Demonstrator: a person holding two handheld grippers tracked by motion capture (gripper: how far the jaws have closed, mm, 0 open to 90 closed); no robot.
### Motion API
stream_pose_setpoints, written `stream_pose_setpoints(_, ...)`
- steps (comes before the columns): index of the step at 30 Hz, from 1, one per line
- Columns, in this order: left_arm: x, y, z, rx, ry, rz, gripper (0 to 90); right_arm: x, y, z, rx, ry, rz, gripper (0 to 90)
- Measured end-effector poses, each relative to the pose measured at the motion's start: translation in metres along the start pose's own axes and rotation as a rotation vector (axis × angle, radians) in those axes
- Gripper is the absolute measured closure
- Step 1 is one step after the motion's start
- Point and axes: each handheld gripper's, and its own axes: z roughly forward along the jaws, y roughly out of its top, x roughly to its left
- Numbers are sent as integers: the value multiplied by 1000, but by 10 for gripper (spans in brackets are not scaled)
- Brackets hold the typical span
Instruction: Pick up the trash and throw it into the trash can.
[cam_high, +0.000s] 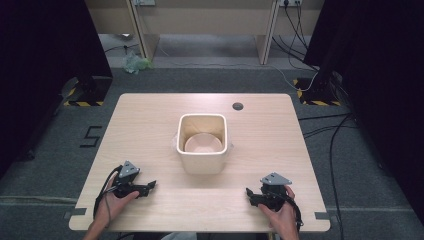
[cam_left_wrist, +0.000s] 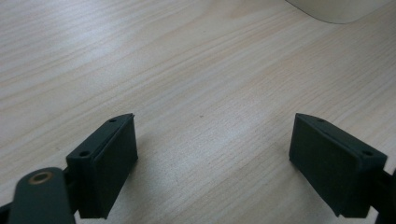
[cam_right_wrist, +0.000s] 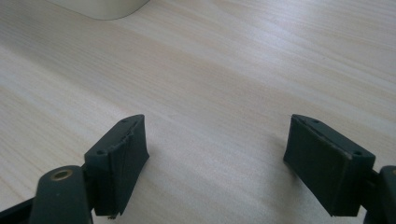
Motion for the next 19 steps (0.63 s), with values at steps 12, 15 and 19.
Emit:
stream_pose_setpoints(12, 0, 0, 0, 0, 0, 0, 142, 0, -2, -2, 1, 0, 7, 206)
stream_pose_setpoints(15, 0, 0, 0, -1, 1, 0, 142, 0, -2, -2, 1, 0, 5, 199)
stream_pose_setpoints(19, 0, 0, 0, -1, 1, 0, 142, -1, -2, -1, 3, -8, 7, 173)
